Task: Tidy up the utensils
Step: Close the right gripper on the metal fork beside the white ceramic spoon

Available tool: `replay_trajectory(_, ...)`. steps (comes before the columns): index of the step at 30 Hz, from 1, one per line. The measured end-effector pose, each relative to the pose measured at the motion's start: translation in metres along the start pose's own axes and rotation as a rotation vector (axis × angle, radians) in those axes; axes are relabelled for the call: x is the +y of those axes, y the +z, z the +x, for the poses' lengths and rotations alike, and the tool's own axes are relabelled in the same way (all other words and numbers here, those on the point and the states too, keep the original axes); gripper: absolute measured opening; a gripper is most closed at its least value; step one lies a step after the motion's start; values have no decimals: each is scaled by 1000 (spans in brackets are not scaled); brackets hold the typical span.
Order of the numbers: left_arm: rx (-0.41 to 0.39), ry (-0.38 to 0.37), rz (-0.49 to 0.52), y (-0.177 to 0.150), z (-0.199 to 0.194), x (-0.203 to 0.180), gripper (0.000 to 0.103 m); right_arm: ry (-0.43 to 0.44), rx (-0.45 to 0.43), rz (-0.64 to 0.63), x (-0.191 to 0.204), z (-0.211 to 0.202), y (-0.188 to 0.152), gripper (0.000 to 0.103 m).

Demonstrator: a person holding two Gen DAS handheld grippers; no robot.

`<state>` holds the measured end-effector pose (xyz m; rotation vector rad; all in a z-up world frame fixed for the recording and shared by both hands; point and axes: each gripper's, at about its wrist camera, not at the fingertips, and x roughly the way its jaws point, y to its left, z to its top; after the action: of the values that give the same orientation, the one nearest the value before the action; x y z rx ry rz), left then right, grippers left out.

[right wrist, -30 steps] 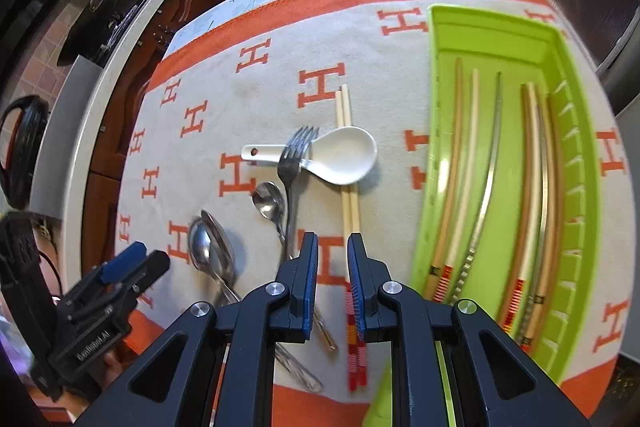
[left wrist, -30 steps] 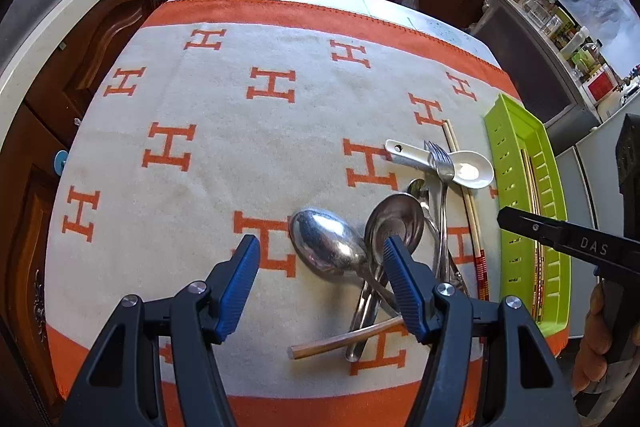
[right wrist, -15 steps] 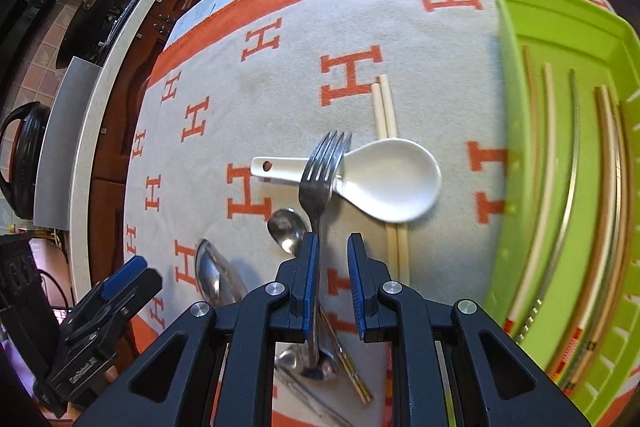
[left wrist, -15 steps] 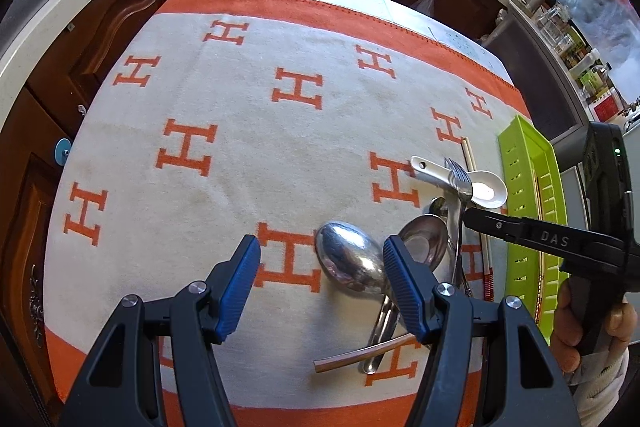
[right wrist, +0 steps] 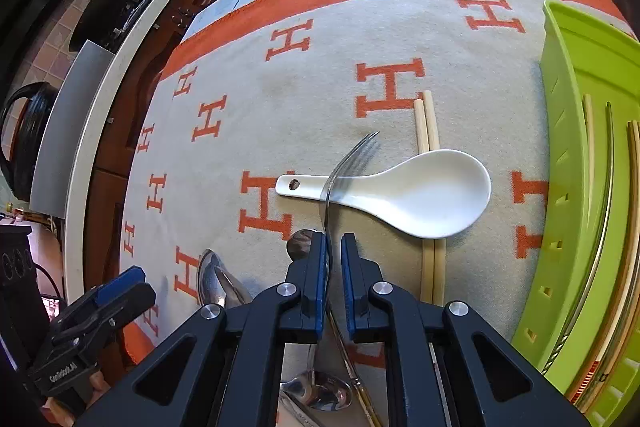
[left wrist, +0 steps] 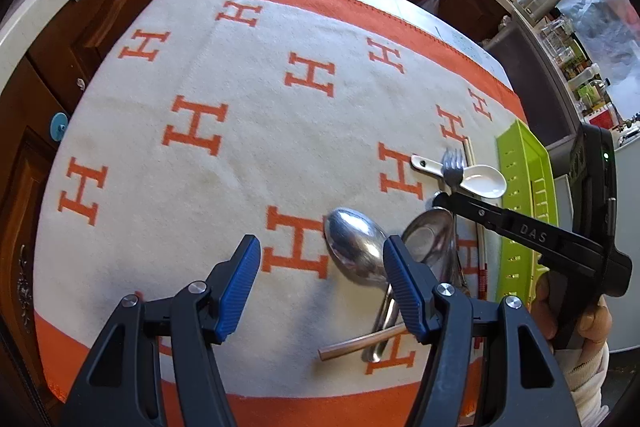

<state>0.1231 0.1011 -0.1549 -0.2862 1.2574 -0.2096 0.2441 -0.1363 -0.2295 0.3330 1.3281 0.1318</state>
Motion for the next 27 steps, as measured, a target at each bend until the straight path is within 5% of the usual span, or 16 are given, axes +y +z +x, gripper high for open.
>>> replay_trajectory(17, 80, -10, 177, -24, 7, -27, 62, 32, -43, -13, 2, -6, -2, 2)
replay_trajectory(27, 87, 22, 576, -46, 5, -72, 61, 106, -125, -2, -15, -62, -27, 2)
